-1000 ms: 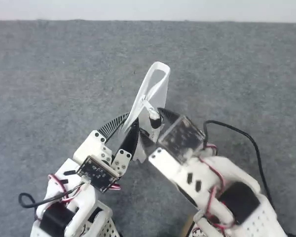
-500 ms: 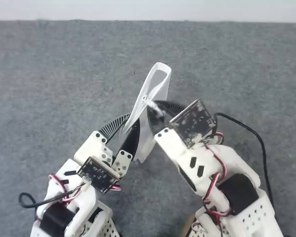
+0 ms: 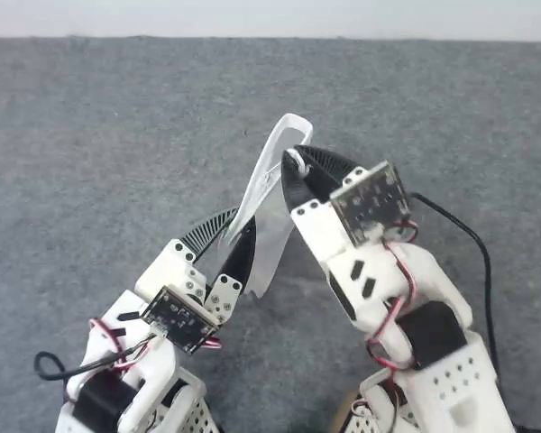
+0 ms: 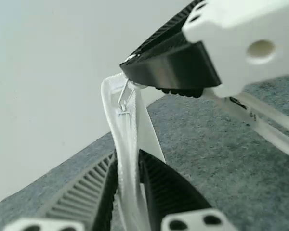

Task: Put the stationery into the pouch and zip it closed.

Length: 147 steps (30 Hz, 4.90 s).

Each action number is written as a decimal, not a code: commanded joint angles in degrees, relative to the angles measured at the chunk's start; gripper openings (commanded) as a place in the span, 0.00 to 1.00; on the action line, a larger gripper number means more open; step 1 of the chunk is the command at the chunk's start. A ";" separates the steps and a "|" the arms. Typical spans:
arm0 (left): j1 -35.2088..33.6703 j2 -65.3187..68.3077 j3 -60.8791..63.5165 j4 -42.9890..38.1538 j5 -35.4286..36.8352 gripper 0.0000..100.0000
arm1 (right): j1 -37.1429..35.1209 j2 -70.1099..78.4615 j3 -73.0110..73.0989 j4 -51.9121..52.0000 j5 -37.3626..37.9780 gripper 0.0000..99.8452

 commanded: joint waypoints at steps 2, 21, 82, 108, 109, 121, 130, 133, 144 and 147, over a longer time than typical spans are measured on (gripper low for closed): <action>0.00 -0.09 0.84 0.88 -0.44 0.01 | 3.91 4.18 -3.96 -3.38 0.00 0.01; -0.35 -0.09 0.92 1.32 -0.35 0.01 | 12.18 18.42 -12.48 -8.57 0.09 0.01; -0.26 -0.09 1.01 1.85 0.70 0.01 | 10.15 19.65 -14.86 -2.95 -3.52 0.01; -0.35 -0.09 1.01 1.93 0.79 0.01 | 18.59 45.58 -34.73 1.63 -3.60 0.01; -0.44 -0.09 1.01 1.93 0.79 0.01 | 17.89 44.53 -34.37 3.12 -3.60 0.02; -12.04 -0.09 0.84 -0.35 11.34 0.18 | 12.62 31.25 -33.58 25.80 -3.60 0.17; -26.55 -0.09 0.57 -6.15 14.33 0.21 | 12.62 17.89 -19.43 27.56 -3.25 0.15; -31.47 -0.09 0.57 -6.42 14.33 0.21 | 12.53 12.35 -14.07 27.74 -3.25 0.15; -50.64 -0.09 0.84 -7.65 14.51 0.21 | 12.88 -5.76 0.62 27.82 -3.16 0.15; -54.95 -0.09 0.92 -7.56 14.51 0.21 | 12.53 -10.68 4.84 27.82 -3.16 0.15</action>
